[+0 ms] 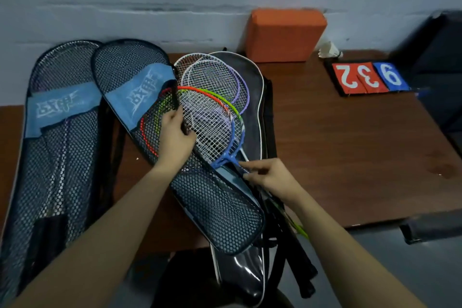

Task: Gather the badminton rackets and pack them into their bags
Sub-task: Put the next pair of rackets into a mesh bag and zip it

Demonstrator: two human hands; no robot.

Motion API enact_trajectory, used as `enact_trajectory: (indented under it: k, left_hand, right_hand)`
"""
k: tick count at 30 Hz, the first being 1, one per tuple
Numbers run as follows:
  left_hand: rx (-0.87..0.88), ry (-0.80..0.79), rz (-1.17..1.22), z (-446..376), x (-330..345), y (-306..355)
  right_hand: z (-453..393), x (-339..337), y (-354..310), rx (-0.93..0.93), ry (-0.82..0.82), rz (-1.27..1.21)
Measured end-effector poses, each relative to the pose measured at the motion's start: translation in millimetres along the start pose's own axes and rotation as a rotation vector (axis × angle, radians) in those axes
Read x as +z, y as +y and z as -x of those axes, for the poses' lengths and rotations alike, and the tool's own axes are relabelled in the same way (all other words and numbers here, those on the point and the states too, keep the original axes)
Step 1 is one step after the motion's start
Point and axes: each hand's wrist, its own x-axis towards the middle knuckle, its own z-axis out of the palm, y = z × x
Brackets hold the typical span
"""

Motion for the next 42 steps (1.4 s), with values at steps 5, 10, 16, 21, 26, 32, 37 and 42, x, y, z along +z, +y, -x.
enact_trajectory:
  k: [5, 10, 16, 21, 26, 32, 37, 42]
  left_hand:
    - [-0.014, -0.022, 0.004, 4.6, -8.1, 0.5]
    - [0.031, -0.080, 0.071, 10.1, -32.1, -14.7]
    - [0.127, -0.069, 0.028, 10.4, -64.7, -40.7]
    - [0.154, -0.107, 0.016, 3.5, -75.4, -57.2]
    - [0.078, -0.106, 0.118, -6.6, -96.1, -67.9]
    - [0.140, -0.031, 0.041, -21.4, -114.2, -90.7]
    - [0.191, -0.070, 0.237, -16.1, -106.7, -74.8]
    - [0.120, -0.106, 0.500, -24.4, -131.8, -58.4]
  right_hand:
    - [-15.0, 21.0, -11.3, -0.033, -0.077, -0.030]
    - [-42.7, 47.3, -38.7, -0.052, -0.088, -0.087]
    - [-73.2, 85.9, -69.1, -0.006, 0.038, -0.186]
    - [-98.9, 104.5, -93.1, 0.005, 0.108, -0.191]
    - [-109.4, 128.4, -100.7, -0.017, 0.201, -0.106]
    - [-94.0, 135.4, -104.6, 0.010, 0.266, -0.099]
    - [-91.8, 152.2, -118.6, -0.009, 0.276, -0.140]
    - [-87.7, 151.0, -108.2, 0.013, 0.288, -0.154]
